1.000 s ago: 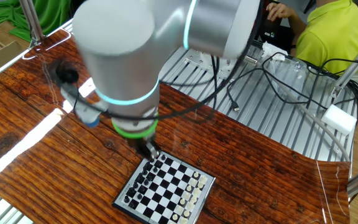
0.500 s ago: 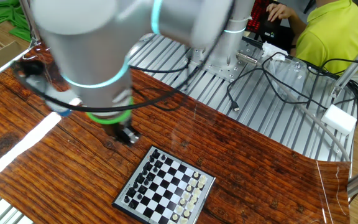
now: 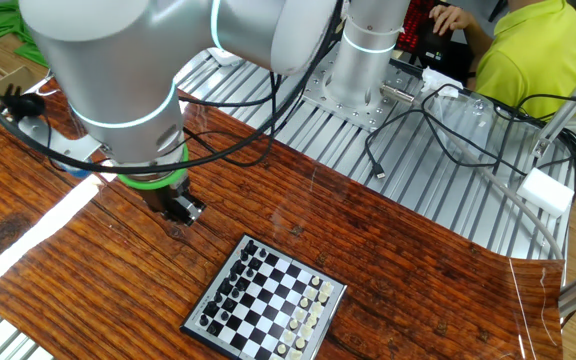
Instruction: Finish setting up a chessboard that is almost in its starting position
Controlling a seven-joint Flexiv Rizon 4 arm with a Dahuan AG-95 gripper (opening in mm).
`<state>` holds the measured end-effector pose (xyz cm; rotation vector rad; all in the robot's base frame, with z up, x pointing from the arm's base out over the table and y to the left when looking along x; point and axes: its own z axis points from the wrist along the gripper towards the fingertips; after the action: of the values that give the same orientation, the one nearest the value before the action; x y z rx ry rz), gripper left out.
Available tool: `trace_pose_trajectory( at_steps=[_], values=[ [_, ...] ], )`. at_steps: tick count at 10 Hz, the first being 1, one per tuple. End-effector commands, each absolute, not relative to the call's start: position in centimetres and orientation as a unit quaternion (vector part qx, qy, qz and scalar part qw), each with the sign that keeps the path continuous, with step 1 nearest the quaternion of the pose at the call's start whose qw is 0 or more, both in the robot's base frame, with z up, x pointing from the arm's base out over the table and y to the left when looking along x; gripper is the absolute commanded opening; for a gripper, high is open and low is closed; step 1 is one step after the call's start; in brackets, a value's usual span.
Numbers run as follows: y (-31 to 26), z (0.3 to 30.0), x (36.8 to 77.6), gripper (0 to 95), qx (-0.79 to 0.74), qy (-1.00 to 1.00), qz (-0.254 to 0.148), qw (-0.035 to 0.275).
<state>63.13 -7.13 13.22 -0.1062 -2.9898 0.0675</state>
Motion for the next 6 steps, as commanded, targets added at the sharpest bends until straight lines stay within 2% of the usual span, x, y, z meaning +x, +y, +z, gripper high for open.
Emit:
trace_pose_trajectory(
  at_steps=[1,6],
  values=[
    [-7.72,13.35,62.66,0.0,-0.036,-0.996,0.021,0.081],
    [-8.26,13.52,62.03,0.0,-0.043,-0.995,0.023,0.082]
  ],
)
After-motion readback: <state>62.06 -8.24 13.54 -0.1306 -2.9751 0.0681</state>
